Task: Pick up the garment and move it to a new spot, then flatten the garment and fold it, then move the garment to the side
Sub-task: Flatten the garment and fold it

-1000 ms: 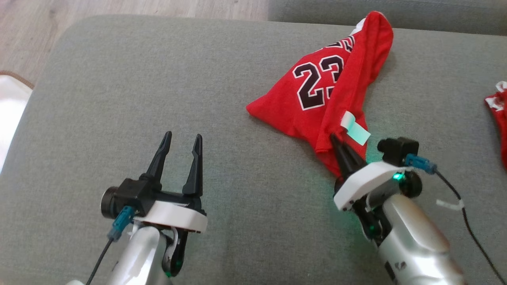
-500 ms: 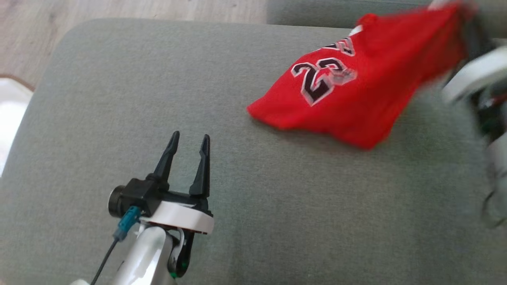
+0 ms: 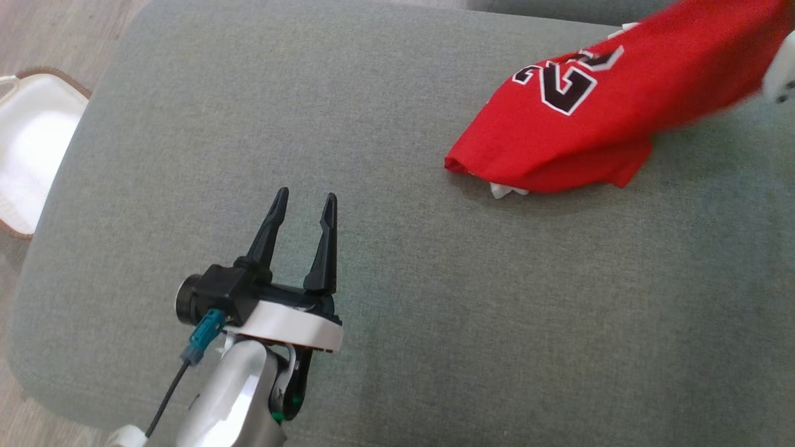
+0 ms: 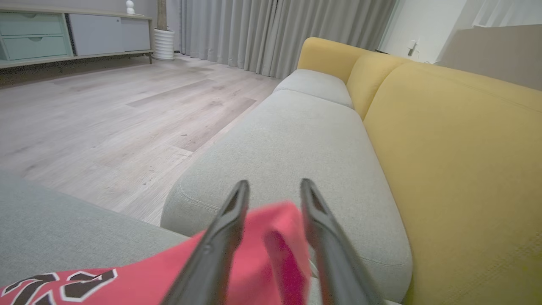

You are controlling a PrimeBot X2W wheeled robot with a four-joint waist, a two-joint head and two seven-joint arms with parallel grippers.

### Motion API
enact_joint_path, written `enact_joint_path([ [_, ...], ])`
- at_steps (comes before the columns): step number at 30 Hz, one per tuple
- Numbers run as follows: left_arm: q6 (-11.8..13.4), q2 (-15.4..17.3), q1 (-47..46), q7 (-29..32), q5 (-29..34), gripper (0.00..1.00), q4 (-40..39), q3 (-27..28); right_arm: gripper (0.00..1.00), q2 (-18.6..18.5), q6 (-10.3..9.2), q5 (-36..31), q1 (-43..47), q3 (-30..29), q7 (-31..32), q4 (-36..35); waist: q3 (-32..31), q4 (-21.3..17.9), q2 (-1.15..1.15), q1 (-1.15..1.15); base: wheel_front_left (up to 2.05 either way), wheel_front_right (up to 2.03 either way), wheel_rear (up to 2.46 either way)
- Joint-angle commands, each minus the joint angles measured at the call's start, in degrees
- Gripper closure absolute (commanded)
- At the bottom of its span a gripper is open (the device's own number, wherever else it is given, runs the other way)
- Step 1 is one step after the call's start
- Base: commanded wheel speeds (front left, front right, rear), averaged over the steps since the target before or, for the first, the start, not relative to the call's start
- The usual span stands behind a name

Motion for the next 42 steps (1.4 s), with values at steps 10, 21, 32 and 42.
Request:
enact_joint_path([
  [10,0.3,0.4,-1.6,-0.5,1.1,0.0,-1.2,3.7,0.0,6.8,-0.04,1.0,1.7,4.4,-10.8,2.6,-2.0,-3.3,0.0,-0.01,0.0,0.0,0.0],
  [21,-0.2,0.4,1.1,-0.5,2.9,0.0,-1.2,6.0,0.0,13.1,-0.04,7.9,20.4,8.3,-14.2,-10.8,-6.0,-9.1,0.0,-0.01,0.0,0.0,0.0],
  [32,-0.6,0.4,4.1,-0.5,3.9,0.0,-1.4,7.3,0.0,19.9,-0.04,6.8,41.4,2.0,-13.0,-21.9,-8.6,-11.9,0.0,-0.01,0.0,0.0,0.0],
  [42,-1.3,0.4,1.8,-0.5,3.6,0.0,-1.5,5.4,0.0,20.4,-0.04,8.6,35.2,0.7,-5.4,-19.6,-4.2,-8.6,0.0,-0.01,0.0,0.0,0.0],
])
